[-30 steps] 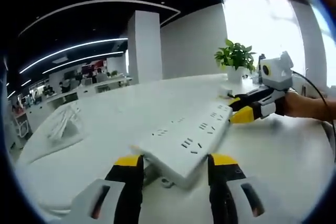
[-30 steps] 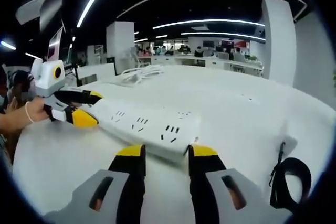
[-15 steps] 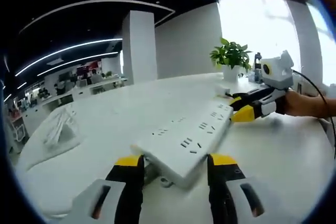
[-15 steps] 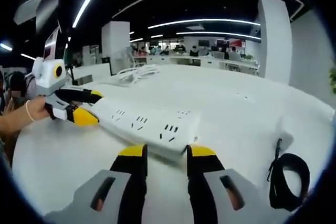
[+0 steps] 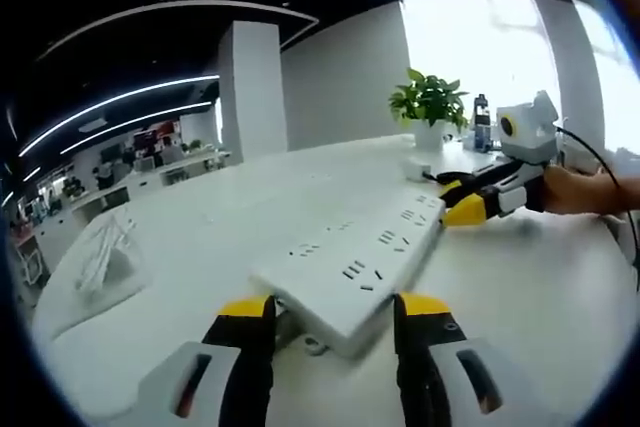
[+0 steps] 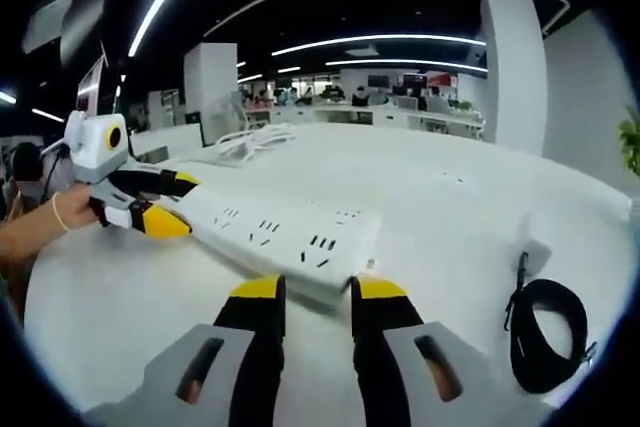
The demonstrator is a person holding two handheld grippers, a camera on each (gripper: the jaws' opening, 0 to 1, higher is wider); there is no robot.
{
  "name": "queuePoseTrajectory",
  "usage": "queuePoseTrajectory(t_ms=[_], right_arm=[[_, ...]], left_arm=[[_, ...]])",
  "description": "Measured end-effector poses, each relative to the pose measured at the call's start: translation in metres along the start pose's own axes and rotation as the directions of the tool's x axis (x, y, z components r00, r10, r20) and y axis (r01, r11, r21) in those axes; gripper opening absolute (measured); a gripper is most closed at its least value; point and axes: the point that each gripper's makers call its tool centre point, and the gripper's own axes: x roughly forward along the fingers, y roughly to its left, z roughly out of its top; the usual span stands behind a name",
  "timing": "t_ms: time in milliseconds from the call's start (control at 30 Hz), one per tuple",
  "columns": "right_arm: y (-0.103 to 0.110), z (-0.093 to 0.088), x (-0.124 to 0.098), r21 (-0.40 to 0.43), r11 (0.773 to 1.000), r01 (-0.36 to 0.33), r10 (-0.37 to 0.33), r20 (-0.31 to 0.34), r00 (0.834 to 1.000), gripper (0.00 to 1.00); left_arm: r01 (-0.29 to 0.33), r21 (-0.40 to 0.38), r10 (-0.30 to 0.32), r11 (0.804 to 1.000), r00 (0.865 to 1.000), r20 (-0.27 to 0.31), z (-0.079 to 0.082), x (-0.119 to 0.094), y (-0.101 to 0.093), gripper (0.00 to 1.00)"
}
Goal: Straighten the power strip on the desk, plug the charger into it
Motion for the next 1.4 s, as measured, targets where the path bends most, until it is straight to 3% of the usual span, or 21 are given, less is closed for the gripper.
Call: queuePoseTrajectory(t_ms=[1400], right_arm=[[-0.008,0.0,-0.004,-0.014,0.999,0.029,-0.028,0.01,1.0,0.22]], left_arm=[[0.063,0.029,-0.062,0.998,0.998,-0.026,0.006,0.013,0.003,0.46]])
